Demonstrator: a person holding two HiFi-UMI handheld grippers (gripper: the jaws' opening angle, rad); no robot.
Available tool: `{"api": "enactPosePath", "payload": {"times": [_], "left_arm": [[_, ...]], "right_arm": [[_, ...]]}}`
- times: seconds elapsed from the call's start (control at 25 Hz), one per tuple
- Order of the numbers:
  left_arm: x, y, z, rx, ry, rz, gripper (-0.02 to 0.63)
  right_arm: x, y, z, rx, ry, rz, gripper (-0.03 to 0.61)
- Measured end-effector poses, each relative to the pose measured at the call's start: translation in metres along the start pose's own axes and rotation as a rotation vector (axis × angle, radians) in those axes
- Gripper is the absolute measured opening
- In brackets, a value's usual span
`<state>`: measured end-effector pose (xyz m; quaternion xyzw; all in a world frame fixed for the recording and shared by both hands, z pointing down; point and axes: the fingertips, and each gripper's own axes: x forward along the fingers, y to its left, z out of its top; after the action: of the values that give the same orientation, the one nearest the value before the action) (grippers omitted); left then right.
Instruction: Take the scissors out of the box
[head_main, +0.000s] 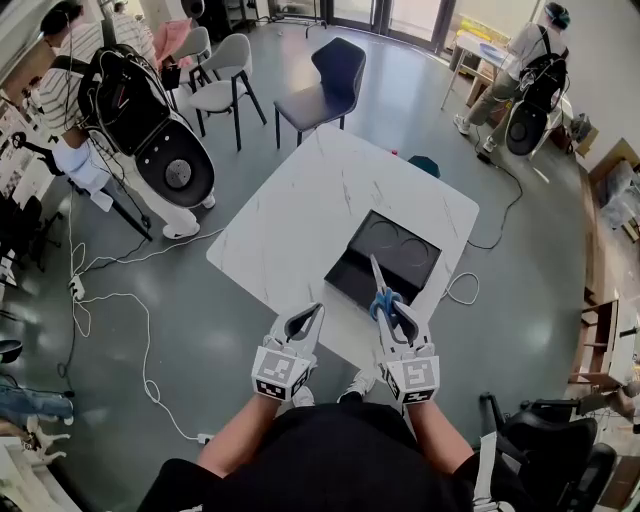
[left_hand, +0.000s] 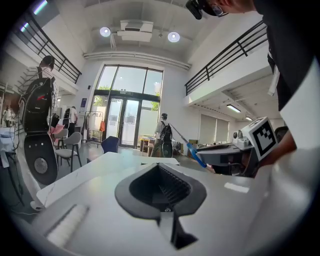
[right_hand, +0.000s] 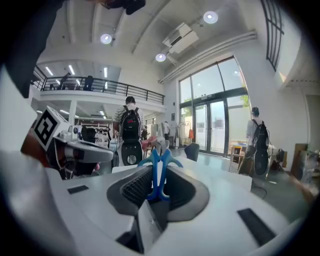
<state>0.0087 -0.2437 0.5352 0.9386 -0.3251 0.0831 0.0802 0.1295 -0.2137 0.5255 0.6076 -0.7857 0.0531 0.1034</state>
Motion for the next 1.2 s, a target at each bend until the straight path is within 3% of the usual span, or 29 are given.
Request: {"api": "enactPosePath", "payload": {"times": [0.36,1.2], "left_arm": [[-0.004,-0.007,0.010,-0.054,-0.042,-0.003,0.009],[-0.008,-0.010,0.026,-0.043,-0.077,0.009,0.009]], "right_arm": [[-0.029,-0.006,0.029,0.103,-0.168,-0.042,0.092],[-0.037,-0.023,0.034,0.087,-0.194,-0.085,0.092]]}}
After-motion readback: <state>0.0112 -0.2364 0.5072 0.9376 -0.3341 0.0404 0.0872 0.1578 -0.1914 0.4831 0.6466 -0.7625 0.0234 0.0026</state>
